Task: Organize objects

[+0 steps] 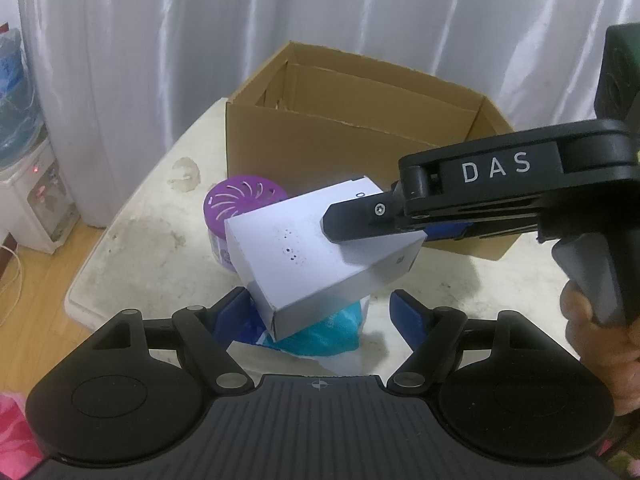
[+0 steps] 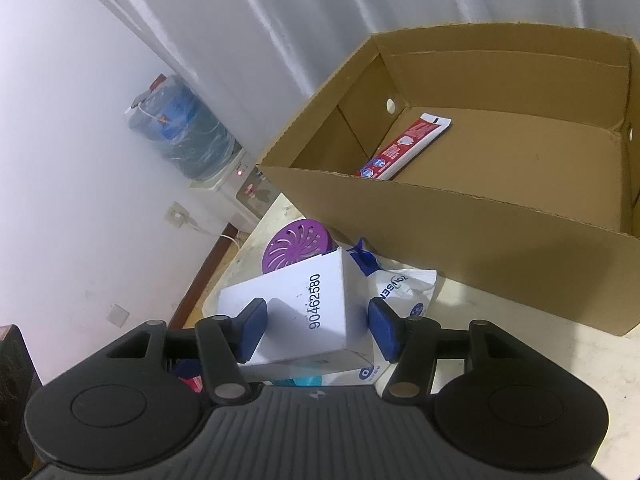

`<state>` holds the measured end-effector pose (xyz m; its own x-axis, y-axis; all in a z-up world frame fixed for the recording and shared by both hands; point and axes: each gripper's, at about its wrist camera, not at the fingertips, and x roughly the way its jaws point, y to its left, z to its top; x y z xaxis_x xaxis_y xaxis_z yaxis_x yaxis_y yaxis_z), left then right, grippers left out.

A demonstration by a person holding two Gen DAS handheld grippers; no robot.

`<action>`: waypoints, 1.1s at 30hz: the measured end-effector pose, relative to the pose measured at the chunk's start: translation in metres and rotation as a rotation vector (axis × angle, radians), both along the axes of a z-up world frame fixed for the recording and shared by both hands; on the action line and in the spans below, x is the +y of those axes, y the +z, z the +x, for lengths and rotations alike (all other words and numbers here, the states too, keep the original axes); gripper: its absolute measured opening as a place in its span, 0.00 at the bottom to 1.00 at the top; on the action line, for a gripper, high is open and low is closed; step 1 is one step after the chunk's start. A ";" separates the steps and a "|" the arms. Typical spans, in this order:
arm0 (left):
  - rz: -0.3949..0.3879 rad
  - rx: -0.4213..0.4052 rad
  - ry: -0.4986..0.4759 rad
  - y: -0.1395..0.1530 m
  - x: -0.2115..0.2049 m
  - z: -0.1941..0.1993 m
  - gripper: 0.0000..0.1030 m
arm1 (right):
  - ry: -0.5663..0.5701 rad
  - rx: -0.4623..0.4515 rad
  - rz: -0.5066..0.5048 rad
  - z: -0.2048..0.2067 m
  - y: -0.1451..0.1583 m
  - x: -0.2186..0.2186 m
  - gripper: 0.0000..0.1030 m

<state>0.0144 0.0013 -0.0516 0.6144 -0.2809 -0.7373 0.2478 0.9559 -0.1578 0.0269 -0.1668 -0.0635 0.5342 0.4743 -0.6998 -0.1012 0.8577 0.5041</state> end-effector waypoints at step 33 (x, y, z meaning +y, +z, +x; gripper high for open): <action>0.054 0.013 -0.002 -0.002 -0.006 0.001 0.82 | 0.001 -0.002 -0.002 -0.003 0.000 0.001 0.58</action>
